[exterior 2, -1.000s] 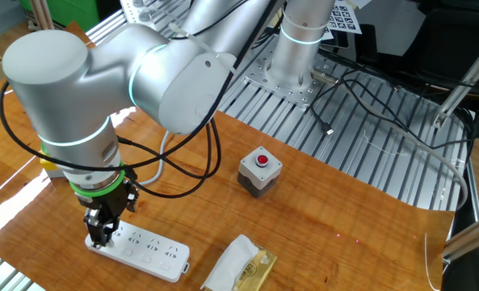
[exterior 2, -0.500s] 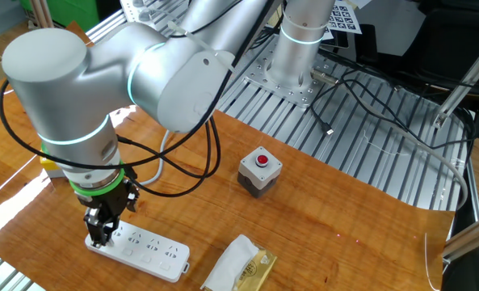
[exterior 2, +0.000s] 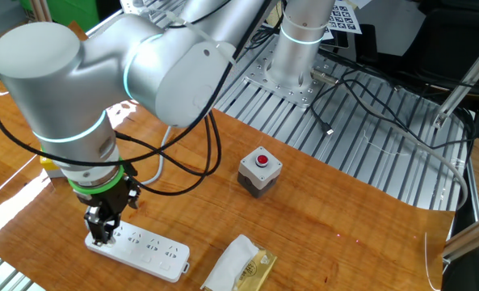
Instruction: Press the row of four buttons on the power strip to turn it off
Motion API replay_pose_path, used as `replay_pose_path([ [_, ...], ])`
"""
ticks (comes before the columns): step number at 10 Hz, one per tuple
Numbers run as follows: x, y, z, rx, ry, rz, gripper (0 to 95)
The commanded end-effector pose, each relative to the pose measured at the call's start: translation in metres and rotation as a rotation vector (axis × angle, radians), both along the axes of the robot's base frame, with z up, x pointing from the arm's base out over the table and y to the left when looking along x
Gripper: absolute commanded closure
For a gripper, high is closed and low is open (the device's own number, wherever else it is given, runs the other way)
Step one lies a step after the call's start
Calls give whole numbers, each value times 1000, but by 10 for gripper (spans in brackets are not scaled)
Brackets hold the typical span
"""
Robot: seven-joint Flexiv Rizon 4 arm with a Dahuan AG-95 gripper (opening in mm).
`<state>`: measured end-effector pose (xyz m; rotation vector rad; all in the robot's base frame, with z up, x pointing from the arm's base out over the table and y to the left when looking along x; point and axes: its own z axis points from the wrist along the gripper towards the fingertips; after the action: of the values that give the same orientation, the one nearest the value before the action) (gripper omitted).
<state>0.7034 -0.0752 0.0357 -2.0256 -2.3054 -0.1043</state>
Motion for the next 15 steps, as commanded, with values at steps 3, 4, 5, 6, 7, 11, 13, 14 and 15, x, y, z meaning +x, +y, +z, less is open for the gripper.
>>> replay_pose_path([
  [3,-6,20,3,-3,0,-1,190],
  [4,-6,23,4,-2,0,-3,190],
  [5,-8,26,4,0,0,-4,190],
  [6,-8,26,3,2,-1,-2,190],
  [7,-8,27,3,4,-4,1,190],
  [11,-8,29,-2,0,-15,10,190],
  [13,-8,30,-5,-4,-16,15,190],
  [14,-8,30,-5,-5,-17,13,190],
  [15,-7,30,-7,-7,-21,10,190],
])
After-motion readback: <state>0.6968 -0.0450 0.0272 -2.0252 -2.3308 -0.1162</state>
